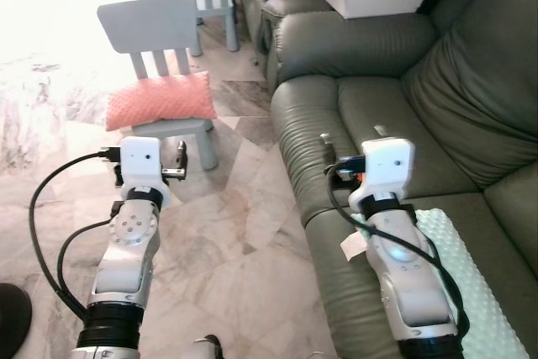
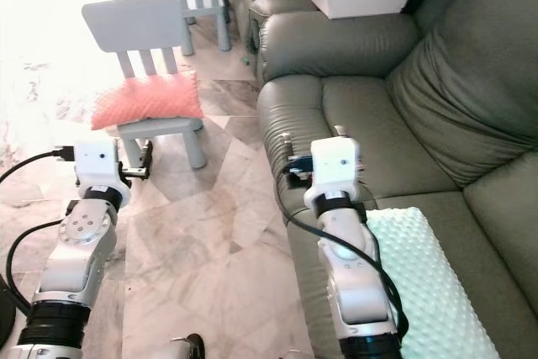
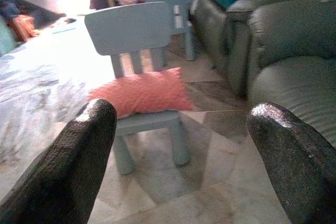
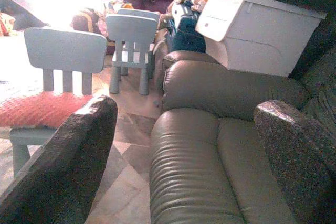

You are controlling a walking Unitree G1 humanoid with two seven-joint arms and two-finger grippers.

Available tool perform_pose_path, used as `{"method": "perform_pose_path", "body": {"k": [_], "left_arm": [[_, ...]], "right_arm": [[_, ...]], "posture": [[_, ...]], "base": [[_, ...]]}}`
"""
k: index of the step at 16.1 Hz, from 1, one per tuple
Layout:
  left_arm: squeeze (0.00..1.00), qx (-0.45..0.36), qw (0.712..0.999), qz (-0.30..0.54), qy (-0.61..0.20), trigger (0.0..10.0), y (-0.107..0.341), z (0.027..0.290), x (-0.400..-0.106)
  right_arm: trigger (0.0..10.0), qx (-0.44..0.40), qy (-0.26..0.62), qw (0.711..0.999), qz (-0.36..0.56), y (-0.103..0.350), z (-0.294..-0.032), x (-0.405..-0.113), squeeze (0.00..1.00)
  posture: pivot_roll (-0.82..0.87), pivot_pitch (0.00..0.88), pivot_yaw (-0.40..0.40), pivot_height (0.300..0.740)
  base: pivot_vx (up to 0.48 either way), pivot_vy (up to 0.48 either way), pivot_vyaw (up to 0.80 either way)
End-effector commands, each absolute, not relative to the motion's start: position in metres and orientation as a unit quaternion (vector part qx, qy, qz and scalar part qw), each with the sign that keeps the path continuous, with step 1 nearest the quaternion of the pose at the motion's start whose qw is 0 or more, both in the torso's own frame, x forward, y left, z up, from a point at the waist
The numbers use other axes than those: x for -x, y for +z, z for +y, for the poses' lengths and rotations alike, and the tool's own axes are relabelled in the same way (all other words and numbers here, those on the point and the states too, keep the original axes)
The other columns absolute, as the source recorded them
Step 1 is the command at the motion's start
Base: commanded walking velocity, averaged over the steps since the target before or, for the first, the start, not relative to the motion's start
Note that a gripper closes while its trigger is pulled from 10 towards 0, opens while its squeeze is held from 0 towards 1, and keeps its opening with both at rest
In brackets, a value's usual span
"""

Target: Move the pillow to the sofa

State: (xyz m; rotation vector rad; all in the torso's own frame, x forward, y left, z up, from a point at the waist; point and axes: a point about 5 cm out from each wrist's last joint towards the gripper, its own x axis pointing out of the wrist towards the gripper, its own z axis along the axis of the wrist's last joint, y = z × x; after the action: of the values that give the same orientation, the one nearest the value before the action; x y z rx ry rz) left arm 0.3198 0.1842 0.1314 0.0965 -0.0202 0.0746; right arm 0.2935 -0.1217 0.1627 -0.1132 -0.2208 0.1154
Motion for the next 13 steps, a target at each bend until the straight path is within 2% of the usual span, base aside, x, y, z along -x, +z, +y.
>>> {"method": "perform_pose_path", "body": {"k": [1, 4, 5, 13], "left_arm": [[0.0, -0.037, 0.999, -0.014, 0.037, 10.0, 0.134, 0.185, -0.32], [0.0, -0.068, 0.995, -0.037, 0.07, 10.0, 0.138, 0.187, -0.317], [0.0, -0.046, 0.997, -0.031, 0.048, 10.0, 0.137, 0.185, -0.318], [0.0, -0.036, 0.998, -0.038, 0.044, 10.0, 0.134, 0.177, -0.319]], "right_arm": [[10.0, 0.055, 0.06, 0.99, -0.113, 0.164, -0.123, -0.295, 0.0], [10.0, 0.055, 0.064, 0.99, -0.117, 0.165, -0.121, -0.298, 0.0], [10.0, 0.054, 0.064, 0.99, -0.117, 0.166, -0.121, -0.299, 0.0], [10.0, 0.058, 0.076, 0.988, -0.124, 0.167, -0.119, -0.307, 0.0]], "posture": [[-0.14, 0.166, -0.028, 0.74], [-0.13, 0.163, -0.023, 0.74], [-0.12, 0.162, -0.023, 0.74], [-0.1, 0.106, -0.048, 0.74]], "base": [[0.0, 0.0, 0.0], [0.0, 0.0, 0.0], [0.0, 0.0, 0.0], [0.0, 0.0, 0.0]]}}
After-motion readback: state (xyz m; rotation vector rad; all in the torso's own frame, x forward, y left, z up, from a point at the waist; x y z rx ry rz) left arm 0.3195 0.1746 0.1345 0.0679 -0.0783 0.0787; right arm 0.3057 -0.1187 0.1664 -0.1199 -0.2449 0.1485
